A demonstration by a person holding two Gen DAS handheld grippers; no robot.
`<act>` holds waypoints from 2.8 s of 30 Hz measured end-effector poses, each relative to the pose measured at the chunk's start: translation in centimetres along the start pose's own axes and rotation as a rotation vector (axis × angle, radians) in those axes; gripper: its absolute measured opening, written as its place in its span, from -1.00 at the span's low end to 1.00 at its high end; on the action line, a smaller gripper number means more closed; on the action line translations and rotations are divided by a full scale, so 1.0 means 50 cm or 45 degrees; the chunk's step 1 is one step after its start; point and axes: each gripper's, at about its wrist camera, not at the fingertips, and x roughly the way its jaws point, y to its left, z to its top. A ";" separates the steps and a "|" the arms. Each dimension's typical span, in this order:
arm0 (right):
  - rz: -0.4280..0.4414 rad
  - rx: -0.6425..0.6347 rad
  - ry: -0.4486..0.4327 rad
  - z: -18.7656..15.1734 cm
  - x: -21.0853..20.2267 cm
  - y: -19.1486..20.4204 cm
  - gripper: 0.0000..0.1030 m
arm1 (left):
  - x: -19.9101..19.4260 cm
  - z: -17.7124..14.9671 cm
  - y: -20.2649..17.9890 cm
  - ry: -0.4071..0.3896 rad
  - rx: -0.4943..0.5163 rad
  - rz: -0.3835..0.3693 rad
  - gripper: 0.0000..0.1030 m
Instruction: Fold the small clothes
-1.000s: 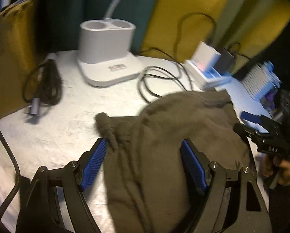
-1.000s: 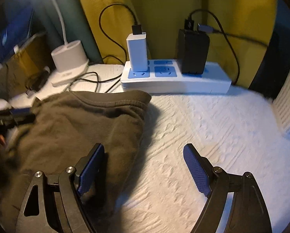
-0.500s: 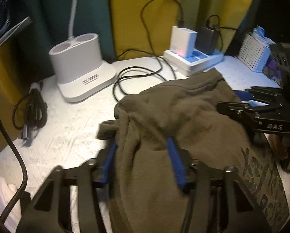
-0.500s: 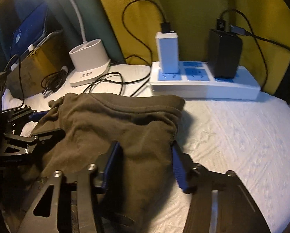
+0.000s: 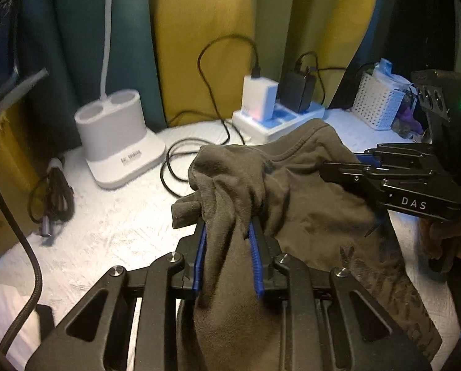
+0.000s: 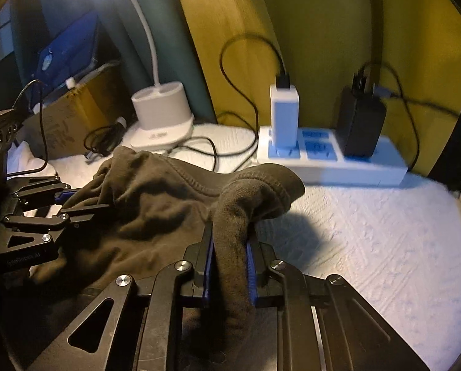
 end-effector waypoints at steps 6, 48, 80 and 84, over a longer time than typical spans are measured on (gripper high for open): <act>-0.006 -0.021 -0.076 0.004 -0.070 0.023 -0.66 | -0.069 0.002 -0.032 -0.086 0.045 0.032 -0.55; -0.103 -0.275 -0.633 -0.094 -0.630 0.304 -0.68 | -0.546 -0.091 -0.187 -0.615 0.079 0.001 -0.63; 0.099 -0.379 -0.612 -0.134 -0.623 0.512 -0.68 | -0.672 -0.245 -0.084 -0.579 0.010 0.149 -0.63; 0.082 -0.353 -0.585 -0.120 -0.586 0.505 -0.68 | -0.662 -0.246 -0.085 -0.555 -0.005 0.136 -0.63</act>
